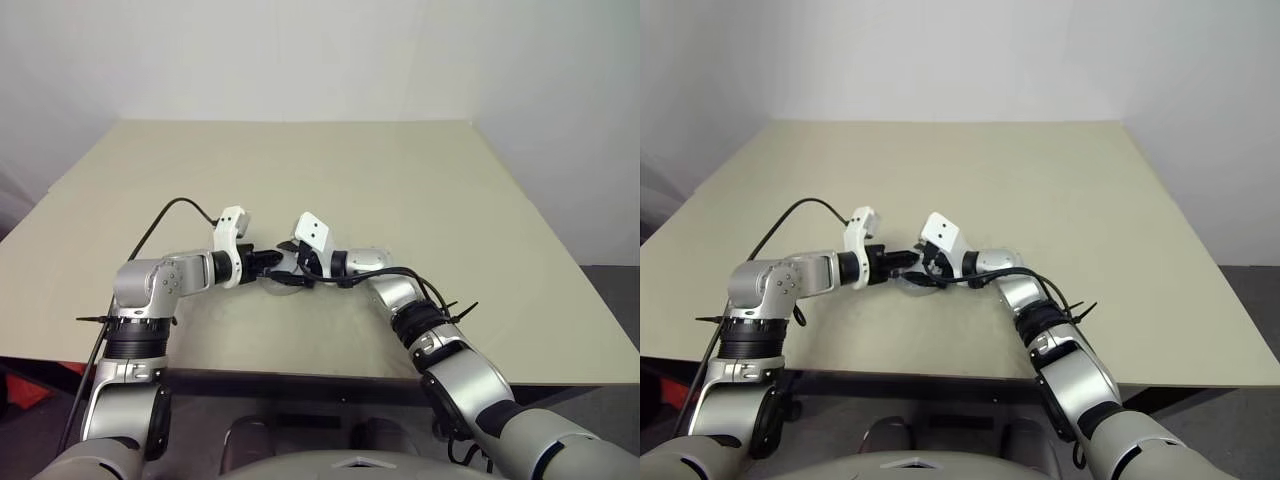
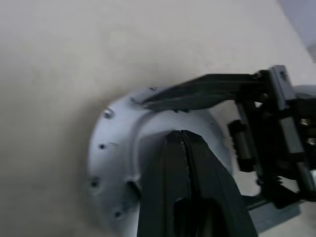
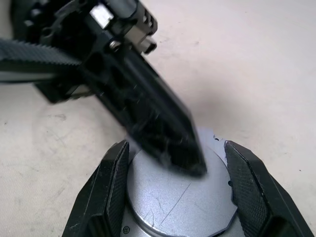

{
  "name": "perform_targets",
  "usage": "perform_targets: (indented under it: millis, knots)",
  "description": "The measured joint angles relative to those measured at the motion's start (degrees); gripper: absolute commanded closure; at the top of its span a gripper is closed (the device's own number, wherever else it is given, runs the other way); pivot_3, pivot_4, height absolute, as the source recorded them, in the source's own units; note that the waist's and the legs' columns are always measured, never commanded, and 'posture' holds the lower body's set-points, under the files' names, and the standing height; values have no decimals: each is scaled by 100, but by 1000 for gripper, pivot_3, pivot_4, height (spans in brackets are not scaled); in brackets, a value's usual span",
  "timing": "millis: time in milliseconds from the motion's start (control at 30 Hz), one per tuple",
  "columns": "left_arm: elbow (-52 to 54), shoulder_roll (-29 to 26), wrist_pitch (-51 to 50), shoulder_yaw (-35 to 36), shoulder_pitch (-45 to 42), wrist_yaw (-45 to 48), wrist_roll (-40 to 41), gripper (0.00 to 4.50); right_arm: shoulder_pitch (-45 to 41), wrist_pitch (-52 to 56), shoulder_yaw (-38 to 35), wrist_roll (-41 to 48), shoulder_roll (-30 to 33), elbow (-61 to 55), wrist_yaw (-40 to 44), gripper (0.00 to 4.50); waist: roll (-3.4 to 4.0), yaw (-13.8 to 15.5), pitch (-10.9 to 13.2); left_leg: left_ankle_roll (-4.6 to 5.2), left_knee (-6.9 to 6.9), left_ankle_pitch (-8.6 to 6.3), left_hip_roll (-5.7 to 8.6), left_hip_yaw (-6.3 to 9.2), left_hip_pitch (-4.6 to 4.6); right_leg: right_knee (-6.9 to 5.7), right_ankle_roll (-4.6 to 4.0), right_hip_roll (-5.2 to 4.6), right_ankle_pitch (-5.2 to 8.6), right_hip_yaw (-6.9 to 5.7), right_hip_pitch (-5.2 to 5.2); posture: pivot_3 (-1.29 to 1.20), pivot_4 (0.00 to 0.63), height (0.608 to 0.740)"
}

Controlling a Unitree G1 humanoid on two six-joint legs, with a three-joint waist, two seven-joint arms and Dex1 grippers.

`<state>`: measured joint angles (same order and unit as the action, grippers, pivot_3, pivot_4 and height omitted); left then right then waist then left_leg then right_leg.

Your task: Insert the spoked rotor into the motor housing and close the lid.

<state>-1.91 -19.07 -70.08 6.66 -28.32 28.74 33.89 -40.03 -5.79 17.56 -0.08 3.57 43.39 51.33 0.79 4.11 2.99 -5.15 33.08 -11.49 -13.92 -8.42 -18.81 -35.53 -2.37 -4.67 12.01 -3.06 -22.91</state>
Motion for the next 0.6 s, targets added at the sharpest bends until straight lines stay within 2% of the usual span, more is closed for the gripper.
perform_targets:
  millis: [367, 600]
  knots:
    - [-60, 41, 28, 111, 43, -4, 78, 4473, -23, 57, 2, 6, -2, 6, 5, 1555, 0, -3, 0, 0, -11, 0, 0, 1, -2, 12, 2, 1, 1, -1, -2, 0, 0, 740]
    - [-228, 109, 87, 422, 171, 1, 272, 4473, -67, 211, -8, 32, -14, -18, 82, 1555, 0, -15, 0, 0, -36, 0, 2, 1, -3, 43, 2, 4, 1, -1, -2, 0, 0, 740]
